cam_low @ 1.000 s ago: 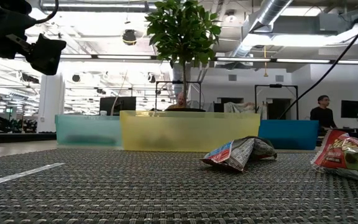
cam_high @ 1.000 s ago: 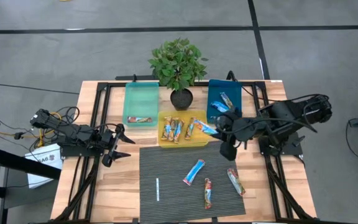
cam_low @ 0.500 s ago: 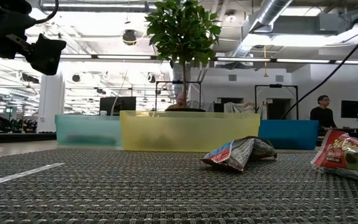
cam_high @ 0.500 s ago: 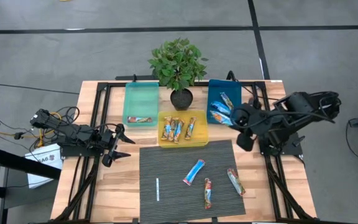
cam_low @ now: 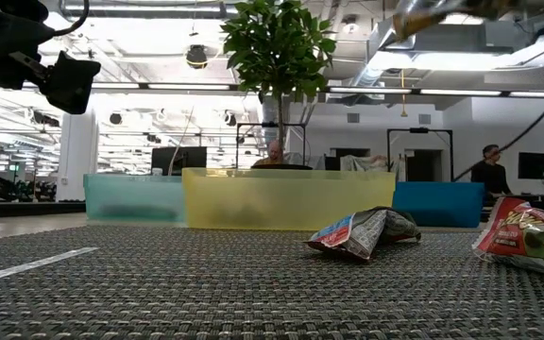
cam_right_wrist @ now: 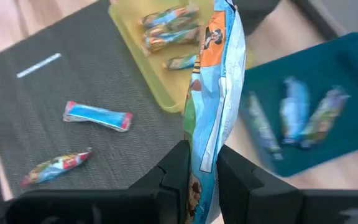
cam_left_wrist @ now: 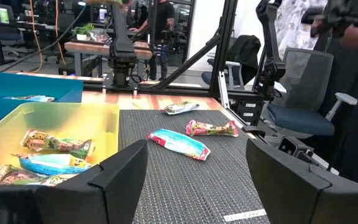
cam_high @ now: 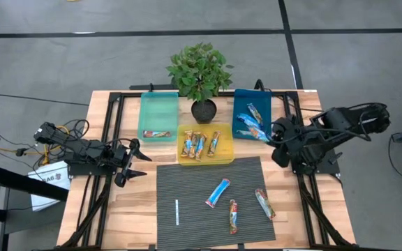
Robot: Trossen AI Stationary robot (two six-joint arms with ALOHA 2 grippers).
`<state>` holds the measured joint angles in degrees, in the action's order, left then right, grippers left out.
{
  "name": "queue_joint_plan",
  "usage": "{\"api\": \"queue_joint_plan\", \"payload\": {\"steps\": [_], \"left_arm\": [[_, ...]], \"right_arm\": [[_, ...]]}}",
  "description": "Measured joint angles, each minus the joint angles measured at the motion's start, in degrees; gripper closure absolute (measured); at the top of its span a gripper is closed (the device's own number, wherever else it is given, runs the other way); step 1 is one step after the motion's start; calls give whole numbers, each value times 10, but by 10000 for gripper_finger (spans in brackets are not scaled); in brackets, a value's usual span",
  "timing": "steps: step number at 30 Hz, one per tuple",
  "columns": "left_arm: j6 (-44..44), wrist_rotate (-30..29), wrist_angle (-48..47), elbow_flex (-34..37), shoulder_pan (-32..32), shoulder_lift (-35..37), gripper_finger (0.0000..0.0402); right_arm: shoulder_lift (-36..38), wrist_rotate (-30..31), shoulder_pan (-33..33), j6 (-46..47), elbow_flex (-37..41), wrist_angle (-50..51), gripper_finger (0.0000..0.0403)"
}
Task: Pick and place Granola Bars by type
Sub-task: Put the orange granola bar into the yellow bin
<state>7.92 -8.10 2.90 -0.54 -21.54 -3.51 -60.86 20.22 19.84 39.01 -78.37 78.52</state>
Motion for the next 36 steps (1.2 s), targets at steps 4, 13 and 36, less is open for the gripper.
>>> {"api": "queue_joint_plan", "payload": {"steps": [4,13,36], "left_arm": [[0,0,0,0,0,0,136],[0,0,0,0,0,0,136],[0,0,0,0,0,0,136]], "right_arm": [[59,-47,-11,1,124,-116,349],[150,-119,-37,73,354,-324,349],[163,-143,-58,188,507,-544,349]]}}
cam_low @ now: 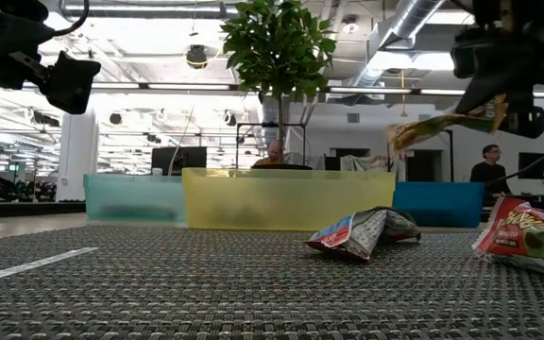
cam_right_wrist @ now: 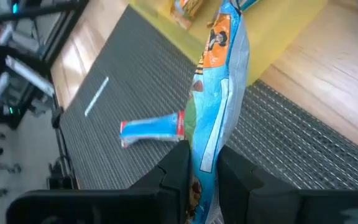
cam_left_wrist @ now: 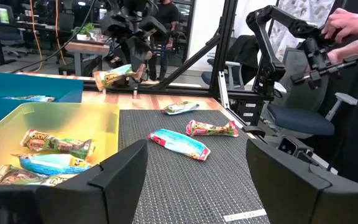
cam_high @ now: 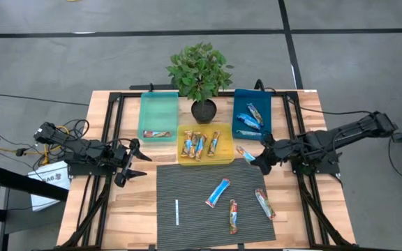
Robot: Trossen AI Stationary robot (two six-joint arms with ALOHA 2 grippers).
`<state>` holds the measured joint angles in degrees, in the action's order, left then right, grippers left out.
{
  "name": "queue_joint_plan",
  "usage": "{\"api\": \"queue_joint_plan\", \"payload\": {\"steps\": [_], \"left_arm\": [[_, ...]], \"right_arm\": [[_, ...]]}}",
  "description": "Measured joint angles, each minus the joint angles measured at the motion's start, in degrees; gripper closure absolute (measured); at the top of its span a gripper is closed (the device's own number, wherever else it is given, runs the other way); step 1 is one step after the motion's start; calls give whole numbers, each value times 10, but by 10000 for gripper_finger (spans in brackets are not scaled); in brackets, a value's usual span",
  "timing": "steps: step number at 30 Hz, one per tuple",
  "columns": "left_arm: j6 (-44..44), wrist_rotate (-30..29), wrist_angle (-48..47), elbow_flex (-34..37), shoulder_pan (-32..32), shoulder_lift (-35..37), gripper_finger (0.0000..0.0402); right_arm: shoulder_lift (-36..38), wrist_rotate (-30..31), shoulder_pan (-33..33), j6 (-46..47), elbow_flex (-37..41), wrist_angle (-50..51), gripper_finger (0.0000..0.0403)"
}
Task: Pick and place Granola Bars by type
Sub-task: Put the orange granola bar into the yellow bin
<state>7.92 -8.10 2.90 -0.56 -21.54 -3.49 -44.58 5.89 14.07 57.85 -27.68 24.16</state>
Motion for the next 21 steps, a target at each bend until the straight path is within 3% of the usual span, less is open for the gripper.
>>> {"api": "queue_joint_plan", "payload": {"steps": [6,21], "left_arm": [[0,0,0,0,0,0,136],[0,0,0,0,0,0,136]], "right_arm": [[-46,0,-32,50,0,-63,349],[-224,2,-99,172,-1,-386,349]]}}
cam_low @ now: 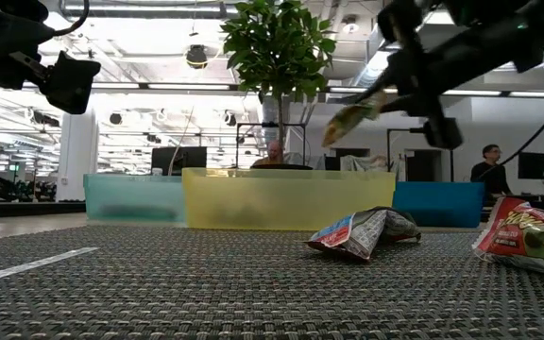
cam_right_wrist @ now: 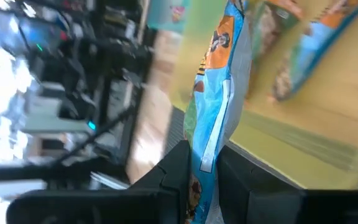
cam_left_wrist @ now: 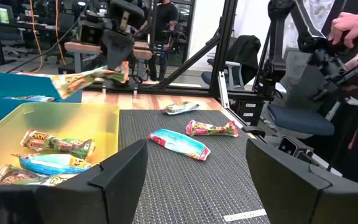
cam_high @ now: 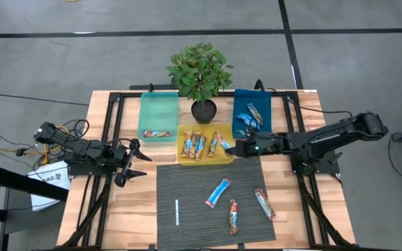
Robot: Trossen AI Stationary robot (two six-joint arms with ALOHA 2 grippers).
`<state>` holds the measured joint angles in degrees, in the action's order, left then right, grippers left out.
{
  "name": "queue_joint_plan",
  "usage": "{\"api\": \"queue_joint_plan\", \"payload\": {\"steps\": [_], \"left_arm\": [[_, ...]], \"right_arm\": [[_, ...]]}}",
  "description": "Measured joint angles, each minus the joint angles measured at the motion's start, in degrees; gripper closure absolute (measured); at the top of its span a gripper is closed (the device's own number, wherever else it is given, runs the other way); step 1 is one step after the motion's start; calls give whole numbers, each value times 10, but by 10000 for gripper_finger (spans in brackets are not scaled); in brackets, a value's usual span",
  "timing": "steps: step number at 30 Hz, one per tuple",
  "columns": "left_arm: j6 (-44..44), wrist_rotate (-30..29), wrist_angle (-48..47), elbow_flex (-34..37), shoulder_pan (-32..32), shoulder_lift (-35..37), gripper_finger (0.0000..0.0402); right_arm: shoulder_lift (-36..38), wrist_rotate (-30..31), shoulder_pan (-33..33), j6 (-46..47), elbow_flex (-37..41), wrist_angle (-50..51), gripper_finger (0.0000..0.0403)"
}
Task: Pick and place Granola Bars by type
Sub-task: Put the orange granola bar into the yellow bin
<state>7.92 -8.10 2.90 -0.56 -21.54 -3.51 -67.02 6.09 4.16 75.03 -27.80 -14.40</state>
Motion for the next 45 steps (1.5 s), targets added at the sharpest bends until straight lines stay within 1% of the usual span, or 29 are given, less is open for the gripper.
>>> {"api": "queue_joint_plan", "payload": {"steps": [2,5,10,12,17,25,33,37,41,45], "left_arm": [[0,0,0,0,0,0,136],[0,0,0,0,0,0,136],[0,0,0,0,0,0,136],[0,0,0,0,0,0,136],[0,0,0,0,0,0,136],[0,0,0,0,0,0,136],[0,0,0,0,0,0,136],[0,0,0,0,0,0,136],[0,0,0,0,0,0,136],[0,0,0,0,0,0,136]], "right_arm": [[-23,0,-9,14,-9,-26,349],[-50,0,-23,16,-28,-37,349],[-78,-1,-45,16,-58,-35,349],[-86,-1,-51,16,-69,-20,349],[-102,-2,-54,16,-98,48,349],[-102,14,-54,11,-148,218,349],[-102,15,-50,9,-178,304,349],[-103,15,-45,6,-178,307,349],[-120,15,-44,-5,-178,306,348],[-148,9,-44,-5,-178,273,338]]}}
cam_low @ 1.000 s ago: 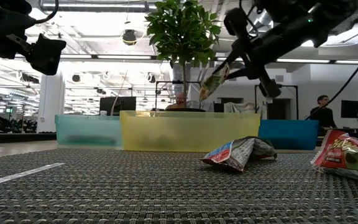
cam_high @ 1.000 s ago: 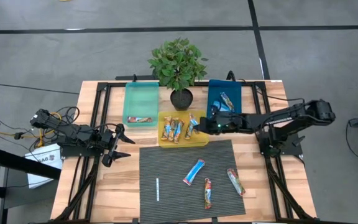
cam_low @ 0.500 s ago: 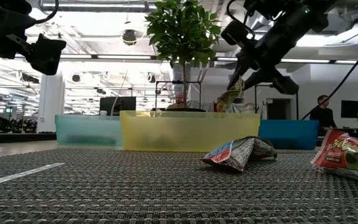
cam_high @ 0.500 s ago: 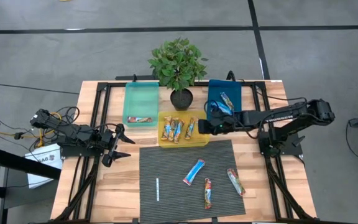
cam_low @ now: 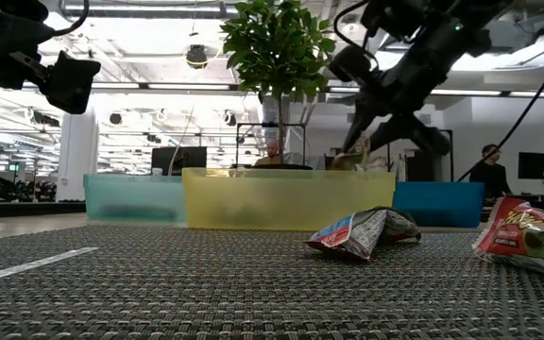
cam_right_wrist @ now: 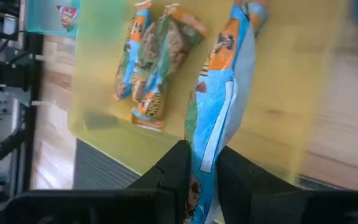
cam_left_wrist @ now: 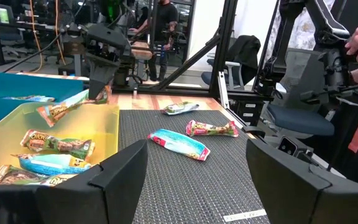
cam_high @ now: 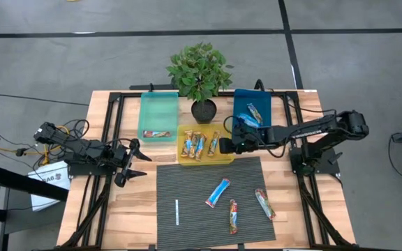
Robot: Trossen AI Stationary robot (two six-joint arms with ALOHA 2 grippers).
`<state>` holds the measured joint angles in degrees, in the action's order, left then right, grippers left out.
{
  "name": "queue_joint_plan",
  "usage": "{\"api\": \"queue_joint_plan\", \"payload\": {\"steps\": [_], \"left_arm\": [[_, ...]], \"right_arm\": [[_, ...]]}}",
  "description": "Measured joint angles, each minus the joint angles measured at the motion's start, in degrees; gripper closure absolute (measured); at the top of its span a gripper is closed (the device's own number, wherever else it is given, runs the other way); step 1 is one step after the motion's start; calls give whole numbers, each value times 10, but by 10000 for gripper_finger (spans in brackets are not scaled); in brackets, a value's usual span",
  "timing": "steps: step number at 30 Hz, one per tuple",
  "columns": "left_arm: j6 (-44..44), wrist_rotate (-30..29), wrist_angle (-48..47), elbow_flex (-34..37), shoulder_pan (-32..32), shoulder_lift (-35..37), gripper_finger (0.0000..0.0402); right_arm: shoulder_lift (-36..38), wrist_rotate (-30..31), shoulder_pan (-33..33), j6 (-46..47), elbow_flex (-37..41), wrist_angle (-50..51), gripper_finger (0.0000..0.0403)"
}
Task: Pick and place Granola Bars by type
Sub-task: Put the orange granola bar into the yellow bin, then put the red granola bar into the green bin
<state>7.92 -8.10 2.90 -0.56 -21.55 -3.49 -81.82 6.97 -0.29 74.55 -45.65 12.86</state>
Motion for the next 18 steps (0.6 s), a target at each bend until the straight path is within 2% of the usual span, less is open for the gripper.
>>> {"api": "queue_joint_plan", "payload": {"steps": [6,13,18], "left_arm": [[0,0,0,0,0,0,136],[0,0,0,0,0,0,136],[0,0,0,0,0,0,136]], "right_arm": [[-31,-19,-1,0,0,-51,299],[-31,-24,-2,0,0,-49,236],[-31,-26,-1,-25,0,-61,209]]}}
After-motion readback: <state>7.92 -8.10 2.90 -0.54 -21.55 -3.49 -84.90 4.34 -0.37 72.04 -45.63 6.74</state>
